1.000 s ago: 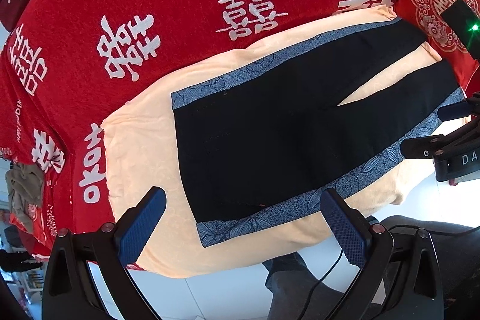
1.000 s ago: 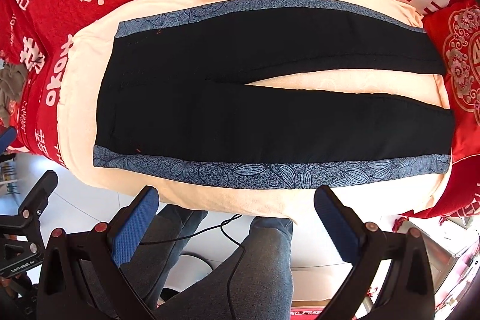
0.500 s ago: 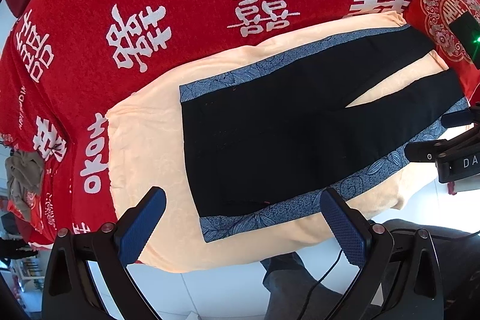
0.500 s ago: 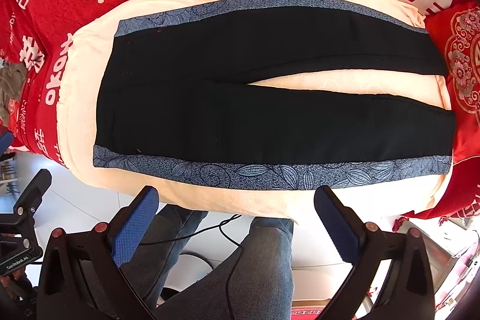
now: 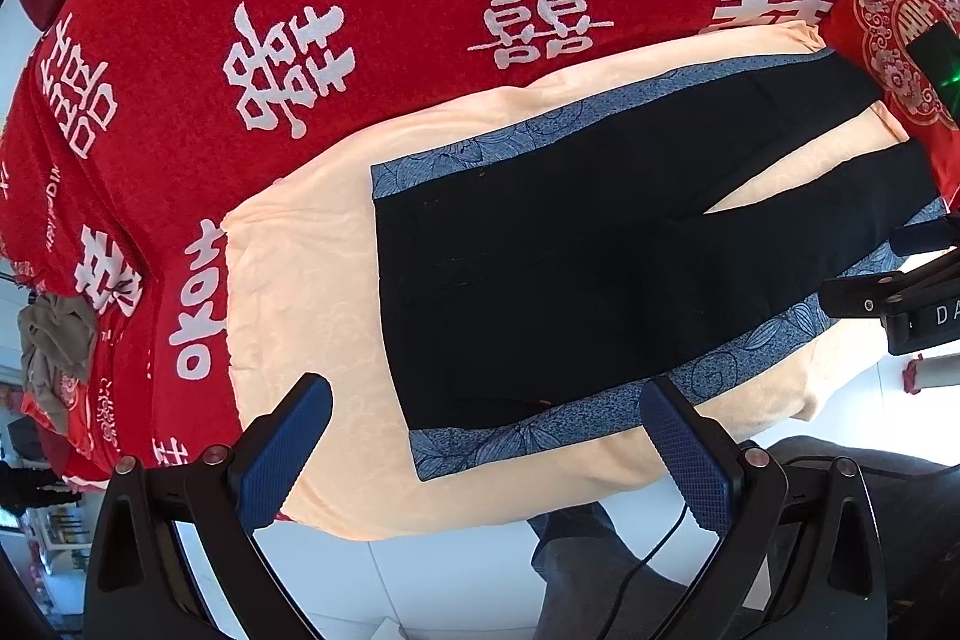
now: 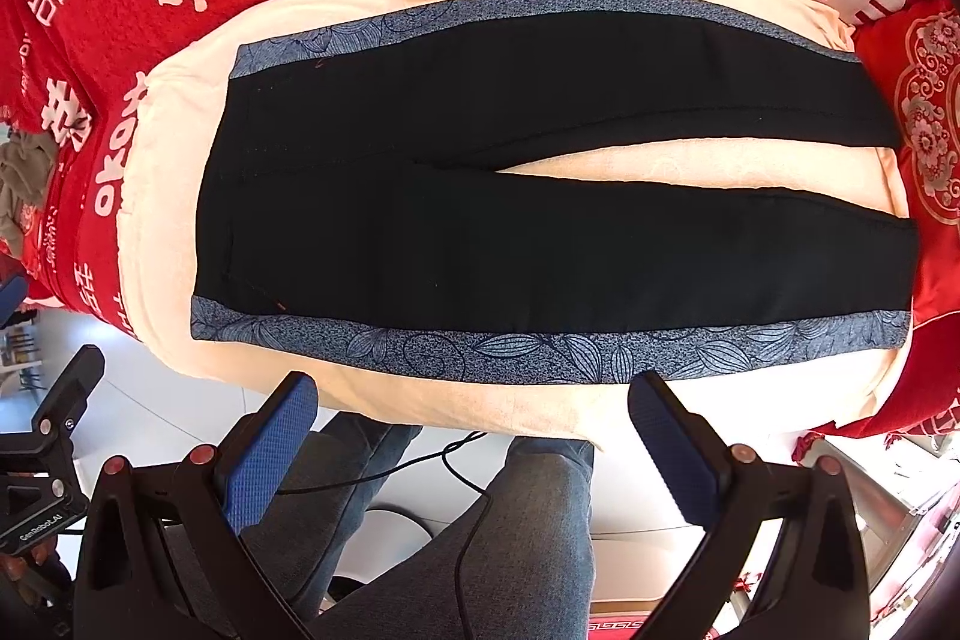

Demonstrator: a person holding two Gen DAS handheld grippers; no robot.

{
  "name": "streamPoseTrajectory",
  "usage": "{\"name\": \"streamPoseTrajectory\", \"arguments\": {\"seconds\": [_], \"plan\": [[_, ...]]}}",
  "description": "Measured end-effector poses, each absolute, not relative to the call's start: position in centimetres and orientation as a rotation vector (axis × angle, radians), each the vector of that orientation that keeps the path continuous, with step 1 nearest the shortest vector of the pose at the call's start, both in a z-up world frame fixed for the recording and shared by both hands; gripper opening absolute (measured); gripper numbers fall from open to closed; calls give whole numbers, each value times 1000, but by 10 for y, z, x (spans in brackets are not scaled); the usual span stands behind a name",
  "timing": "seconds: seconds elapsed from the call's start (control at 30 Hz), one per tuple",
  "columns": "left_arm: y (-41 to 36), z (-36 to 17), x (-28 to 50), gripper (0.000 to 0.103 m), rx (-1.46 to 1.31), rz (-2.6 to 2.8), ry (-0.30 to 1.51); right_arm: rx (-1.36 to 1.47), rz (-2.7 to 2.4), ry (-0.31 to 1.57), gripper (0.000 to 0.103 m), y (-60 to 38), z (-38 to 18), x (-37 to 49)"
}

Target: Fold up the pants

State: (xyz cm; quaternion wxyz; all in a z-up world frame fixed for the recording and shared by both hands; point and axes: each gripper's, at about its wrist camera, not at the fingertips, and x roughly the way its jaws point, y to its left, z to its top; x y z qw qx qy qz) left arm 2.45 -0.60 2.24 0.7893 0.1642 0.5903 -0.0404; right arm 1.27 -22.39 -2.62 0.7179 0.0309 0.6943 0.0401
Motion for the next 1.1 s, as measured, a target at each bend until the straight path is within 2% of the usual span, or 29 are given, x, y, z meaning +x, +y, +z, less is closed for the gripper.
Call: {"name": "streamPoseTrajectory", "arguments": {"seconds": [0.53, 1.1], "plan": [[-2, 20, 20, 103, 232, 41, 1316, 135, 134, 1530, 103, -259, -28, 11], [-21, 19, -36, 103, -3, 208, 1386, 189, 160, 1585, 103, -338, -39, -13]]}}
